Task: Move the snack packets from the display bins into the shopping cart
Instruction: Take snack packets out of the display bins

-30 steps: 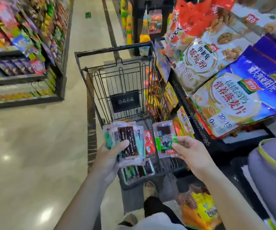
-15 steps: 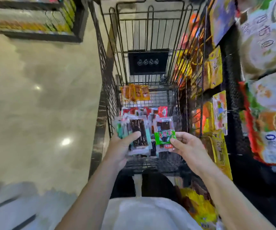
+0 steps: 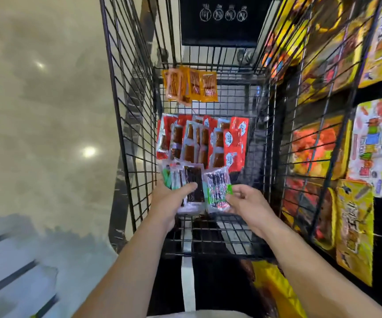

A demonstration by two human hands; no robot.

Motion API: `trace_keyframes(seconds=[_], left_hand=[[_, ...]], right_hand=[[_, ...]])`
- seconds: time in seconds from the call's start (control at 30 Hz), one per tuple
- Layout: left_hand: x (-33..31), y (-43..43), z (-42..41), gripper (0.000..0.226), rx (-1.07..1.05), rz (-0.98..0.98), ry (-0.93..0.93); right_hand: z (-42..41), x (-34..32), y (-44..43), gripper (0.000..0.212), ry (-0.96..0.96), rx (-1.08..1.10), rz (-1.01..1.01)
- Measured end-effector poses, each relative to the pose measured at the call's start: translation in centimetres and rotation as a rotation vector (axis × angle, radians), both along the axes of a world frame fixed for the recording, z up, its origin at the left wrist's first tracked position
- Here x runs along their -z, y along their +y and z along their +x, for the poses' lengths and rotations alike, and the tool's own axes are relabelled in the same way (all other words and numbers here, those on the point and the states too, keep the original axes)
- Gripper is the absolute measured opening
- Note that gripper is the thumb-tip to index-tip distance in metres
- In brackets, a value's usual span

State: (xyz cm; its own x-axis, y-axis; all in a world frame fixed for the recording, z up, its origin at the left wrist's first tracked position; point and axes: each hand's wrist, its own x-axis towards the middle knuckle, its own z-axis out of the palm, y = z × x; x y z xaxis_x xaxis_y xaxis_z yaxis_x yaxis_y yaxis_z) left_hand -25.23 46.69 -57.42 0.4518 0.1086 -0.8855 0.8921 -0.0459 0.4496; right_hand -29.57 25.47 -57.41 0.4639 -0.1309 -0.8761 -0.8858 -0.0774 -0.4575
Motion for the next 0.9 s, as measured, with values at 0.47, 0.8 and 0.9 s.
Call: trace_keyframes(seconds=[0.47,0.8,0.9], left_hand=[[5.9,0.3,-0.5,0.064,0.021,0.062,0.196],[4.3,-0.7,0.1,0.113,0.496,0.498,0.144],[3.3,-0.6,-0.2,0.124,0.593,0.522,0.132]], right_hand=[[0.8,7.5,3.3,0.030,0.193,-0.292,-0.131],[0.1,6.8,3.0,0.038,0.231,-0.610,-0.373],[-0.3,6.0,2.7,0.059,0.236,-0.692,-0.441]])
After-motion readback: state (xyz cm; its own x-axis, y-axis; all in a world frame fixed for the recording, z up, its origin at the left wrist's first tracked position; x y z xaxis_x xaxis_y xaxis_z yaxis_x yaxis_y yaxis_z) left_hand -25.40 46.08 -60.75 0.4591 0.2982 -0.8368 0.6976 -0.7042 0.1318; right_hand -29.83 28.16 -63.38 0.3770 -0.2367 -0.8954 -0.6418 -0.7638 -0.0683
